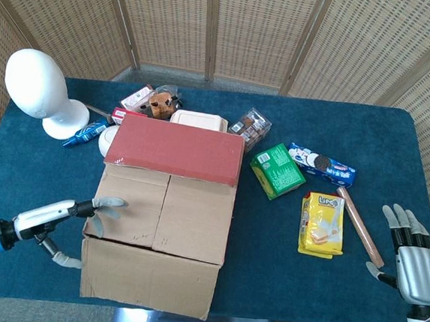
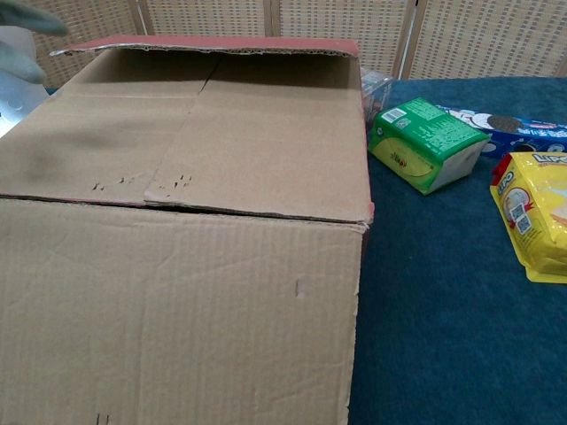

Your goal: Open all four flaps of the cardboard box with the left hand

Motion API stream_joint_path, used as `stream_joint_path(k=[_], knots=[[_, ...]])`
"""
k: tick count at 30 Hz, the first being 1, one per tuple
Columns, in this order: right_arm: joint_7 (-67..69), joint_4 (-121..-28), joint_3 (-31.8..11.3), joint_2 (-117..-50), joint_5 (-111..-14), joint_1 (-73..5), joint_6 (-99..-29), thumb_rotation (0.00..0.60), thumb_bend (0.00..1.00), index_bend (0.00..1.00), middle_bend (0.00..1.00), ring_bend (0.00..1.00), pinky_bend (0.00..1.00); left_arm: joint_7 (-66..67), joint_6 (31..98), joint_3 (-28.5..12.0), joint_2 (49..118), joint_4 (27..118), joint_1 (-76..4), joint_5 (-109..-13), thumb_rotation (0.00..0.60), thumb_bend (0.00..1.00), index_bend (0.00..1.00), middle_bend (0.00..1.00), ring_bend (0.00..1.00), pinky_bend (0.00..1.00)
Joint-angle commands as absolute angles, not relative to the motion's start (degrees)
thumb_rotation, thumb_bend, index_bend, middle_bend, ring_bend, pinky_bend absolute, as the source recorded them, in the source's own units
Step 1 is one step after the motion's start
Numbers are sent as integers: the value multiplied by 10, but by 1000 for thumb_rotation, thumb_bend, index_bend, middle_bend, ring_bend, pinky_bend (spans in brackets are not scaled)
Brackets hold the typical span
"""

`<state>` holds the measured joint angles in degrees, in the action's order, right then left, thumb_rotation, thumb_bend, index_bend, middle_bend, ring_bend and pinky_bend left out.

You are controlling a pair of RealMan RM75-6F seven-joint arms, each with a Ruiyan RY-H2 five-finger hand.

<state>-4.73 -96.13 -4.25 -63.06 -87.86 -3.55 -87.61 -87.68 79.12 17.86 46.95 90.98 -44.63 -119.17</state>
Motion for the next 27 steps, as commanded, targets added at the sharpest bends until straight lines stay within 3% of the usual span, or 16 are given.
stream_joint_path(k=[1, 6, 13, 19, 27], knots=[[-45, -962, -42, -629, -880, -35, -876, 600, 0, 0, 0, 0, 162, -740, 708, 145, 447, 1000, -458, -1130, 600, 0, 44, 56, 130, 322], [-44, -963, -40, -628, -881, -35, -875, 600, 0, 0, 0, 0, 162, -639, 626, 118, 440, 1054, -481, -1080, 600, 0, 43, 46, 127, 284], [-41, -963, -41, -626, -878, -36, -873, 600, 0, 0, 0, 0, 162, -495, 549, 79, 457, 1093, -488, -991, 600, 0, 31, 0, 15, 40], [-37, -963, -43, -625, -875, -35, -875, 600, 0, 0, 0, 0, 162, -420, 485, 60, 454, 1120, -497, -933, 600, 0, 18, 21, 21, 74], [-37, -963, -44, -624, -873, -35, -874, 600, 0, 0, 0, 0, 161, -340, 453, 36, 450, 1133, -499, -875, 600, 0, 15, 44, 27, 85]])
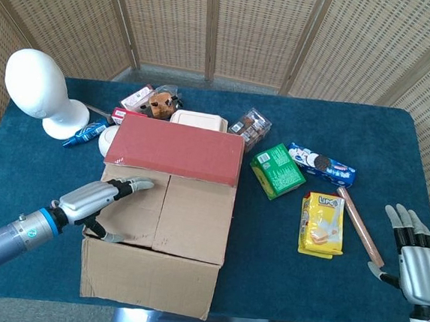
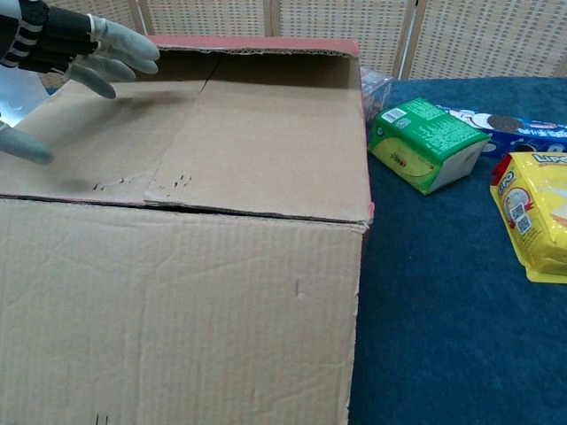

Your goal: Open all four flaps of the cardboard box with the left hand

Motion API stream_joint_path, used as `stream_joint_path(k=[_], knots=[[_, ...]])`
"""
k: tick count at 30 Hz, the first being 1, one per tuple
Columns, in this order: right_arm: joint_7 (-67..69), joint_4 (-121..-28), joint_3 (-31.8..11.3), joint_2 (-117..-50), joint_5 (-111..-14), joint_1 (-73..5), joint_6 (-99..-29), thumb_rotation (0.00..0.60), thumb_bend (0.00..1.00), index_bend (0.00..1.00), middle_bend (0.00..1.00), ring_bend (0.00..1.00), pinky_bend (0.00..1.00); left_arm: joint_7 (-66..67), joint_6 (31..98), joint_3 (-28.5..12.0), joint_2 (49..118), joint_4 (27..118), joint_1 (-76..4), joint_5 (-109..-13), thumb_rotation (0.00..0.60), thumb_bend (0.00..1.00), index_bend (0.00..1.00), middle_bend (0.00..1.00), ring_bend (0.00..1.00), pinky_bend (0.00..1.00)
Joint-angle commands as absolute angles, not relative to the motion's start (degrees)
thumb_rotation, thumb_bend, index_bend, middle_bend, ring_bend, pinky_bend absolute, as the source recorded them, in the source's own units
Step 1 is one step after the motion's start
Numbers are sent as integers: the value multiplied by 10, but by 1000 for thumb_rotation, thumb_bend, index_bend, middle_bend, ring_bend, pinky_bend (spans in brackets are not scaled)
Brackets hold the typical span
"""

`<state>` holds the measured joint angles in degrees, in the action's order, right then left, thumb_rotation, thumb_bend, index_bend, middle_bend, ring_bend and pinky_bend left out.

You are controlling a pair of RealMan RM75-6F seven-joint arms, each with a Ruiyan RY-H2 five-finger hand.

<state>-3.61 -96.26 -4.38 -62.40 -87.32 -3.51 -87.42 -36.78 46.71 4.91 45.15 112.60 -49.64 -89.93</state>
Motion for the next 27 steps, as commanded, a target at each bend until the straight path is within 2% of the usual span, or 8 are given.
stream_joint_path(k=[1, 8, 15, 27], knots=[[-37, -963, -44, -624, -873, -35, -874, 600, 0, 0, 0, 0, 161, -333, 450, 33, 450, 1134, -499, -870, 600, 0, 15, 45, 27, 85], [-38, -965, -44, -623, -869, -35, -873, 600, 0, 0, 0, 0, 161, -228, 428, 1, 452, 1144, -509, -800, 600, 0, 13, 30, 26, 84], [-35, -966, -44, -621, -869, -35, -872, 600, 0, 0, 0, 0, 162, -98, 464, -20, 454, 1168, -496, -729, 600, 0, 11, 0, 21, 74], [-33, -967, -43, -618, -868, -35, -869, 600, 0, 0, 0, 0, 162, 11, 531, -71, 477, 1161, -487, -667, 600, 0, 11, 0, 0, 35]])
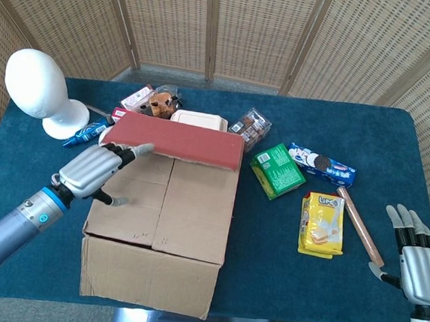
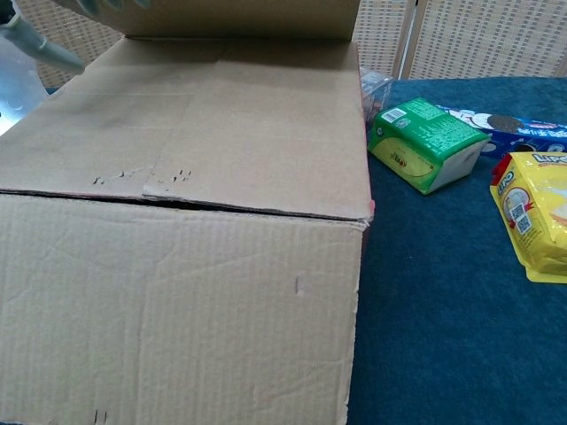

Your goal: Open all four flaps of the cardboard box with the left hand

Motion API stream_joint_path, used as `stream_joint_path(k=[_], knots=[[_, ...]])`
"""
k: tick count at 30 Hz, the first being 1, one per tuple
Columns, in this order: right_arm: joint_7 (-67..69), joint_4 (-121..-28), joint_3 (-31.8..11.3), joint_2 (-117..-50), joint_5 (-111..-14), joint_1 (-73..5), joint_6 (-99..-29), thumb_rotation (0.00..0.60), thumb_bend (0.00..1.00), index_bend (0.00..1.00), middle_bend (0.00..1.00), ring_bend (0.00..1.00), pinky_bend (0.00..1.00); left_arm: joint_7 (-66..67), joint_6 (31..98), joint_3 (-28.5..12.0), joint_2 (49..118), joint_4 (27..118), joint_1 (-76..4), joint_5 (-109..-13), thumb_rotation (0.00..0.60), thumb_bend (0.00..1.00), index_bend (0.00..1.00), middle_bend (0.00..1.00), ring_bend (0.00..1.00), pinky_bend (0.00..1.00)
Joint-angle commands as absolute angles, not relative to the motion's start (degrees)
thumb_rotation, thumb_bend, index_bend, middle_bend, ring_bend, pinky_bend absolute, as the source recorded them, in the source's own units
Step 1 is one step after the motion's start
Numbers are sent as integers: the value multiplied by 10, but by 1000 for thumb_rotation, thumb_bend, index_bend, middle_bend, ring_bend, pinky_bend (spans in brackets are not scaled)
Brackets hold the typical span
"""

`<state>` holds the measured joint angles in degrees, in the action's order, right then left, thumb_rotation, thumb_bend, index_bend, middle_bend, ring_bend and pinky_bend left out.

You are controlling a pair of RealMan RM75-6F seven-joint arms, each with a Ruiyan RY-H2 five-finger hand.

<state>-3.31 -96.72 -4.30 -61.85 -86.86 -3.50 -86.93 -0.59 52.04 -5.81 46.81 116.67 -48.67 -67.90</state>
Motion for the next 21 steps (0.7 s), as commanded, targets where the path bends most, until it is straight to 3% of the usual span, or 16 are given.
stream_joint_path(k=[1, 12, 21], knots=[[-33, -967, -43, -618, -868, -35, -869, 600, 0, 0, 0, 0, 162, 18, 533, -74, 480, 1160, -488, -663, 600, 0, 10, 0, 0, 33], [-26, -967, -42, -614, -865, -37, -862, 600, 0, 0, 0, 0, 161, 100, 551, -131, 550, 1086, -532, -580, 600, 0, 12, 0, 0, 23], [-22, -966, -42, -613, -860, -40, -852, 600, 0, 0, 0, 0, 162, 171, 510, -151, 611, 992, -593, -479, 600, 0, 10, 0, 0, 20]])
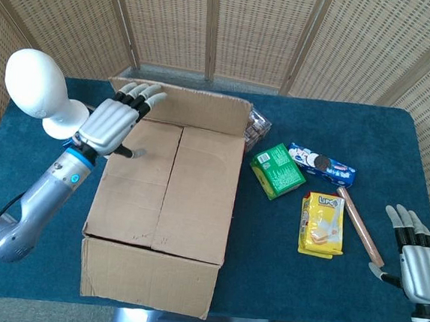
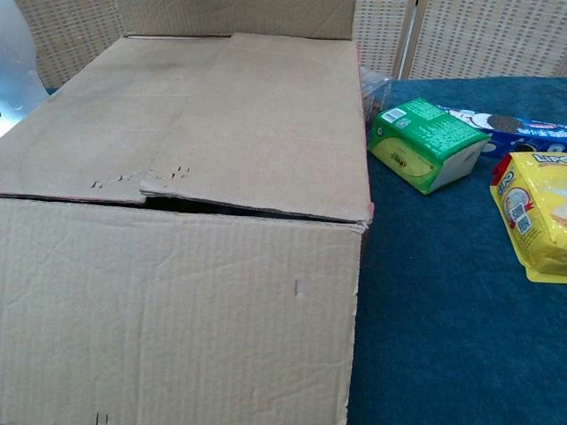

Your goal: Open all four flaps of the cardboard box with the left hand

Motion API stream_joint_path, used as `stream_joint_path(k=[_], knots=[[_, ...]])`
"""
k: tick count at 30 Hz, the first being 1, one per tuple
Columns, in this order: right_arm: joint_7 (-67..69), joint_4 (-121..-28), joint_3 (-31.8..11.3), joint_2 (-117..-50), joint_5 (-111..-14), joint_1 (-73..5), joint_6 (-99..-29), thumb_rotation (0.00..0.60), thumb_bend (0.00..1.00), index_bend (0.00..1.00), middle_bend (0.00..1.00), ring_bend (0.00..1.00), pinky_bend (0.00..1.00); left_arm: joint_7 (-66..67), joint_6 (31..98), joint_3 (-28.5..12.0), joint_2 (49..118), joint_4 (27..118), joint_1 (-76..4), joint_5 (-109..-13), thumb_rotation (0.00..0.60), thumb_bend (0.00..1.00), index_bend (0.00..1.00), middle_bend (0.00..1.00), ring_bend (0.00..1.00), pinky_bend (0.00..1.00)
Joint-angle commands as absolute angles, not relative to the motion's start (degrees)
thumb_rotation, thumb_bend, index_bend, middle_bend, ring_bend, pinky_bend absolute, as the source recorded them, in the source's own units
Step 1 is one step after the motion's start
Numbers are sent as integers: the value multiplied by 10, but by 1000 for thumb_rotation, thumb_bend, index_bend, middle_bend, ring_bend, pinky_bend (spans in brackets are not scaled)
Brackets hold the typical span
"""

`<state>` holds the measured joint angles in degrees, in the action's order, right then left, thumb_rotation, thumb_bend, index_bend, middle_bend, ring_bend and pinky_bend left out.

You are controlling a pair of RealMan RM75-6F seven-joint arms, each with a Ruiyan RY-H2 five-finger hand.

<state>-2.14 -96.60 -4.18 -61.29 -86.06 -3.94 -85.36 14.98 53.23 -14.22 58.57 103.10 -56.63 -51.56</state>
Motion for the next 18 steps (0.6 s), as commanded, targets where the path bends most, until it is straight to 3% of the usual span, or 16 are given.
stream_joint_path(k=[1, 9, 18], knots=[[-22, -966, -41, -613, -859, -41, -850, 600, 0, 0, 0, 0, 162, 179, 504, -154, 621, 976, -603, -465, 600, 0, 10, 0, 0, 21], [-28, -966, -44, -615, -847, -44, -841, 600, 0, 0, 0, 0, 161, 225, 467, -164, 676, 880, -661, -359, 600, 0, 6, 0, 0, 22], [-23, -964, -45, -614, -842, -44, -841, 600, 0, 0, 0, 0, 162, 213, 450, -159, 723, 826, -672, -356, 600, 0, 0, 0, 0, 34]])
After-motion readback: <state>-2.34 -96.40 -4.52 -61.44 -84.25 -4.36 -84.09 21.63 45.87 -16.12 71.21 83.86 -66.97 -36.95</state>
